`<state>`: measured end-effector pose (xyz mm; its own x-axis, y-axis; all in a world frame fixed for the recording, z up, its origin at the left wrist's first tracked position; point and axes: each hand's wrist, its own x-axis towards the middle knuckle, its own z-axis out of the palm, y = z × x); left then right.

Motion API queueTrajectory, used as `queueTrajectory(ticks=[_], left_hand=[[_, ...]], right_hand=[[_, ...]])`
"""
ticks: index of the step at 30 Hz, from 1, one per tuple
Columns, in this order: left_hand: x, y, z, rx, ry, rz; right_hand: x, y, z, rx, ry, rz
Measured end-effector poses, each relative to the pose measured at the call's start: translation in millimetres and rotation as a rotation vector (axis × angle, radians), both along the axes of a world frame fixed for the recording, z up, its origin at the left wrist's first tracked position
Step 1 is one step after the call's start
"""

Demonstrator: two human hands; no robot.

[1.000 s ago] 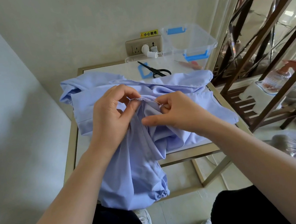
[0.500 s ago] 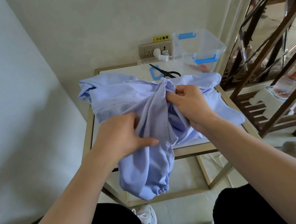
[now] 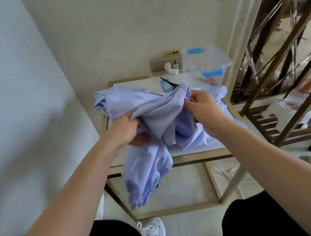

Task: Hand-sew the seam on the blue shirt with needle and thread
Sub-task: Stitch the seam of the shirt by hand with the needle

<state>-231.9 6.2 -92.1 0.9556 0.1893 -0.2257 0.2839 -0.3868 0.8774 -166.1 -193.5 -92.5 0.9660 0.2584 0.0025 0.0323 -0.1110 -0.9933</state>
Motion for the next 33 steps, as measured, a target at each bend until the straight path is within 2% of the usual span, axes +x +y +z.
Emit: queueTrajectory(ticks=[2,5,8,10,12,14,16,20,22,24,26,27,29,33], left_hand=[[4,-3,0,-0.228,-0.084,0.052],[20,-3,7,-0.41,-0.279,0.105],[41,6,25,-0.526,-0.517,0.045],[50,10,32,-0.568,-0.553,0.02],[53,14,19,-0.454,-0.47,0.06],[50,22,-8,-0.094,-0.316,0.075],[41,30,-27,0.111,-0.201,0.005],[30,40,-28,0.227,-0.145,-0.203],[23,35,-19,0.283,-0.124,-0.157],[16,25,-8,0.373,-0.21,0.017],[6,14,0,0.428,-0.435,0.155],[2,9,2,0.388,-0.534,0.19],[-4,-2,9,0.309,-0.631,0.124],[3,-27,8,0.538,-0.713,-0.129]], right_hand=[[0,-1,5,0.012,-0.033,-0.009],[0,0,18,0.082,-0.115,-0.037],[3,1,35,0.171,-0.18,-0.045],[4,1,41,0.205,-0.205,-0.029],[7,2,36,0.173,-0.204,-0.006],[10,3,22,0.054,-0.187,0.004],[11,4,6,-0.073,-0.16,0.013],[7,8,-13,-0.239,-0.125,0.05],[9,11,-19,-0.247,-0.093,0.035],[11,15,-23,-0.203,-0.057,0.025],[12,19,-25,-0.182,-0.047,0.022],[12,22,-24,-0.176,-0.052,0.025],[11,26,-19,-0.171,-0.06,0.03],[15,30,-14,-0.216,-0.085,0.031]])
